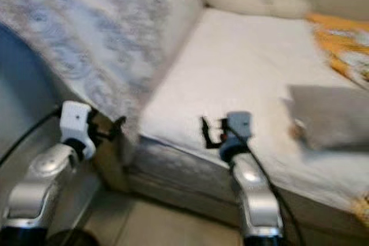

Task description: Clean up the room

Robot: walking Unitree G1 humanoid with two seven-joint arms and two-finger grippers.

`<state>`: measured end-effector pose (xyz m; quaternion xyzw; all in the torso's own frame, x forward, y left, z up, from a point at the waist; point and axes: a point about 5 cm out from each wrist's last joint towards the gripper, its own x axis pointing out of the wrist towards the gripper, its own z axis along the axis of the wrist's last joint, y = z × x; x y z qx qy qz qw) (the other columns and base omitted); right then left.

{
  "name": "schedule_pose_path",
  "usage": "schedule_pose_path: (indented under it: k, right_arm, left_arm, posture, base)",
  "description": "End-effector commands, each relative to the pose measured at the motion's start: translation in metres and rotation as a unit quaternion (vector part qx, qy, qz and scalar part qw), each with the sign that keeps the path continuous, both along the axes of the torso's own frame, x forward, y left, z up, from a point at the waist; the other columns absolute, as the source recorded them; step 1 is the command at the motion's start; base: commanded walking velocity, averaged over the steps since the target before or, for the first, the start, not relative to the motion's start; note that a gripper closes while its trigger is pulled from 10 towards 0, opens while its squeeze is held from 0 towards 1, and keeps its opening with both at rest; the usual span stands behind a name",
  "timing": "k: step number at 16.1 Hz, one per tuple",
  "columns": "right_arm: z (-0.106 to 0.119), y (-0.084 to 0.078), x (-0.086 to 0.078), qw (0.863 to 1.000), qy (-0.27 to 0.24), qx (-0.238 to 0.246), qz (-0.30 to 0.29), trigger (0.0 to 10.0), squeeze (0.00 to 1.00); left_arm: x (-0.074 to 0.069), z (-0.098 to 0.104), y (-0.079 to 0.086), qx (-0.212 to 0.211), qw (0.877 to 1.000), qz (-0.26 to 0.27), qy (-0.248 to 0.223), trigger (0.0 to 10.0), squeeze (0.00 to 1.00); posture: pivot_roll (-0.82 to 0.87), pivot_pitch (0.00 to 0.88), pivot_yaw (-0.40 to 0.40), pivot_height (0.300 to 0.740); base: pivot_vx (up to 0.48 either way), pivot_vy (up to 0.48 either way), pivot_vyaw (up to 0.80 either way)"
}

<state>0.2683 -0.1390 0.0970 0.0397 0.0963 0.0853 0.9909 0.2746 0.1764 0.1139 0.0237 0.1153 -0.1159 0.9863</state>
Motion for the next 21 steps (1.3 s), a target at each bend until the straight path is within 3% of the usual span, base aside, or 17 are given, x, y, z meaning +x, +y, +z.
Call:
schedule_pose_path:
  k: [1, 2, 3, 4, 5, 6, 12, 21]
  right_arm:
    - [0.001, -0.004, 0.001, 1.0, 0.0, -0.001, -0.007, 10.0, 1.0]
    - [0.001, -0.004, 0.001, 1.0, 0.0, -0.001, -0.007, 10.0, 1.0]
    - [0.001, -0.006, 0.002, 1.0, -0.003, -0.016, -0.013, 10.0, 1.0]
    - [0.001, -0.007, 0.003, 1.0, -0.005, -0.024, -0.015, 10.0, 1.0]
    - [0.001, -0.01, 0.004, 0.999, -0.011, -0.043, -0.021, 10.0, 0.61]
    - [-0.002, -0.013, 0.005, 0.997, -0.004, -0.068, -0.029, 10.0, 0.0]
    - [-0.003, -0.015, 0.008, 0.998, 0.005, -0.043, -0.045, 10.0, 0.0]
    - [-0.006, -0.016, 0.009, 0.997, 0.013, -0.053, -0.049, 10.0, 0.0]
  left_arm:
    - [0.002, 0.003, -0.001, 0.0, 1.0, 0.006, -0.002, 10.0, 0.0]
    - [0.003, 0.003, 0.0, 0.003, 1.0, 0.012, -0.004, 10.0, 0.0]
    - [0.006, 0.003, 0.004, 0.073, 0.996, 0.028, -0.03, 10.0, 0.0]
    - [0.007, 0.002, 0.004, 0.079, 0.996, 0.025, -0.034, 10.0, 0.0]
    - [0.007, 0.005, 0.002, 0.079, 0.995, 0.017, -0.051, 10.0, 0.0]
    - [0.008, 0.008, 0.001, 0.07, 0.996, 0.023, -0.057, 10.0, 0.0]
    - [0.011, 0.009, 0.001, 0.057, 0.996, 0.032, -0.06, 10.0, 0.0]
    - [0.01, 0.006, -0.001, 0.059, 0.996, 0.026, -0.058, 10.0, 0.0]
  posture:
    - [0.1, 0.0, 0.015, 0.74]
    - [0.1, 0.0, 0.015, 0.74]
    - [0.1, 0.0, 0.015, 0.74]
    - [0.1, 0.0, 0.014, 0.74]
    - [0.1, 0.0, 0.014, 0.74]
    - [0.1, 0.0, 0.013, 0.74]
    - [0.1, 0.0, 0.014, 0.74]
    - [0.09, 0.0, 0.017, 0.74]
  base:
    - [0.0, 0.0, -0.79]
    - [0.0, 0.0, -0.79]
    - [0.0, 0.0, -0.77]
    - [0.0, 0.0, 0.0]
    - [0.0, 0.0, 0.0]
    - [0.0, 0.0, 0.0]
    - [0.0, -0.4, 0.0]
    - [0.0, -0.475, 0.0]
